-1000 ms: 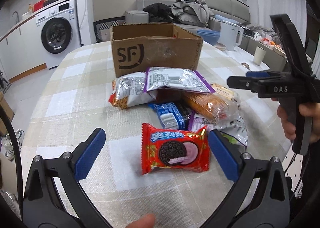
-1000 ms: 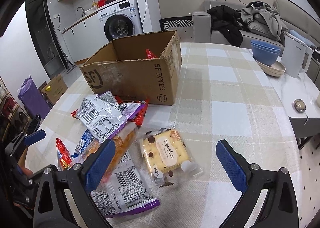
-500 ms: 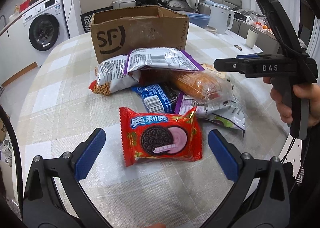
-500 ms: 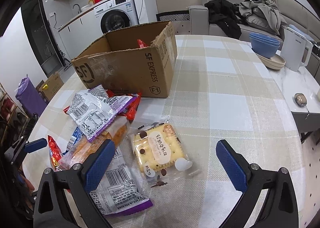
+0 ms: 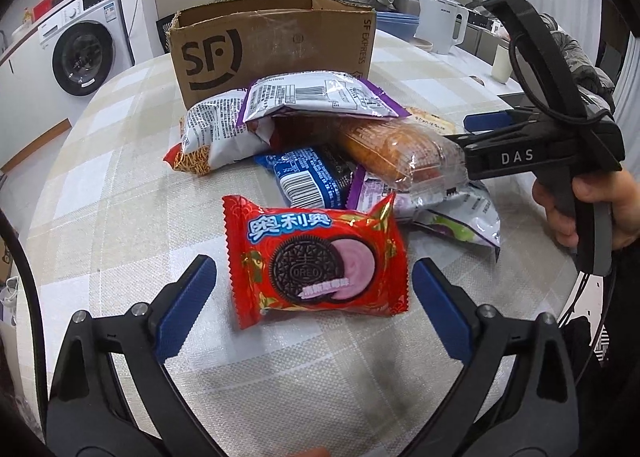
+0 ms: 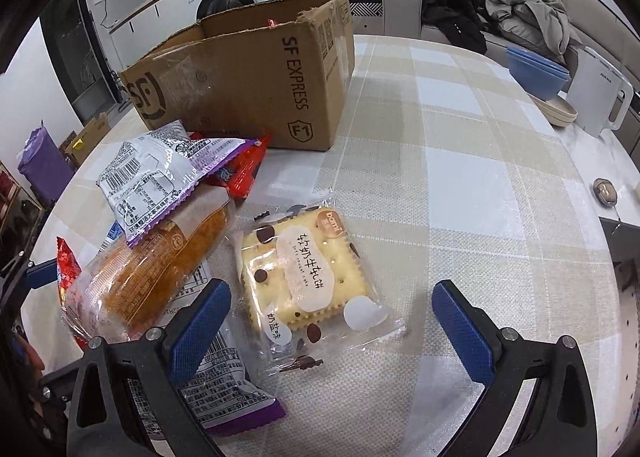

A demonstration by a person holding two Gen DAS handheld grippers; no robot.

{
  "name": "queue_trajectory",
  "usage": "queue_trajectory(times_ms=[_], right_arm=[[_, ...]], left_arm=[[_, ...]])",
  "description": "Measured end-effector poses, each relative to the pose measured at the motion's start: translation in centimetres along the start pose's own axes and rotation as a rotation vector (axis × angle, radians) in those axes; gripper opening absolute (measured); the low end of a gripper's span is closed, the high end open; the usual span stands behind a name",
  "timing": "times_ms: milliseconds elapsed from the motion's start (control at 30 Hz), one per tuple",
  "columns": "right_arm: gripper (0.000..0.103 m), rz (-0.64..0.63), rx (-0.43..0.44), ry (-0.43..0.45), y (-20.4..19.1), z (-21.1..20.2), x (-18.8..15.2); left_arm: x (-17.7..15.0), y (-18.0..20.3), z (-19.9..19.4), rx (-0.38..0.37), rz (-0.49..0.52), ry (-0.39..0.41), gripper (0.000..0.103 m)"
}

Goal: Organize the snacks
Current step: 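Move both tools back toward the remaining snacks on the table, then close the left tool on the red Oreo packet while right grasps cream biscuit packet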

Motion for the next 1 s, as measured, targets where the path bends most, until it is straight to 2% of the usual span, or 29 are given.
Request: queue_trajectory(times_ms=[133,400,800,867,933,1000], right_arm=[[0.103,-0.012,-0.014,-0.002,0.0,0.0,-0.1],[0.102,-0.002,-0.069,-0.01,1.2,0.4,-0.4],[0.102,-0.041,-0.058,-0.014,0.8,0.7,0.0],[0.1,-0.046,-0.054,-0.011,0.7,0.8,0.1],[0.085,-0.058,-0.05,0.004,0.5,0.5,0.2],[0.079,-0.083,-0.045,0.011,0.0,0.2,0.2]], left_arm=[[-0.1,-0.2,0.5,0.012,-0.008,-0.006,0.093],[0.7,-1.1,0.9,0.031,-0.035,0.003,0.092],[0.1,-0.5,1.0,0.001,-0.033,-0.021,0.092],[0.1,-0.4,1.1,0.006,-0.033,-0.022,0.092],[0.1,-0.4,1.2,0.01,-0.035,-0.026,0.092],[0.2,-0.4,1.3,0.013,-0.04,-0.028,0.092]])
Point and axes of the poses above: each gripper's, at about its wrist camera, not at the fingertips, and z roughly the way its jaws point, y to its right, x to its top, the point moved 3 cm from there along z, roughly the way its jaws point, and after that the axes turned 12 degrees about -z, right-handed, at the moved point
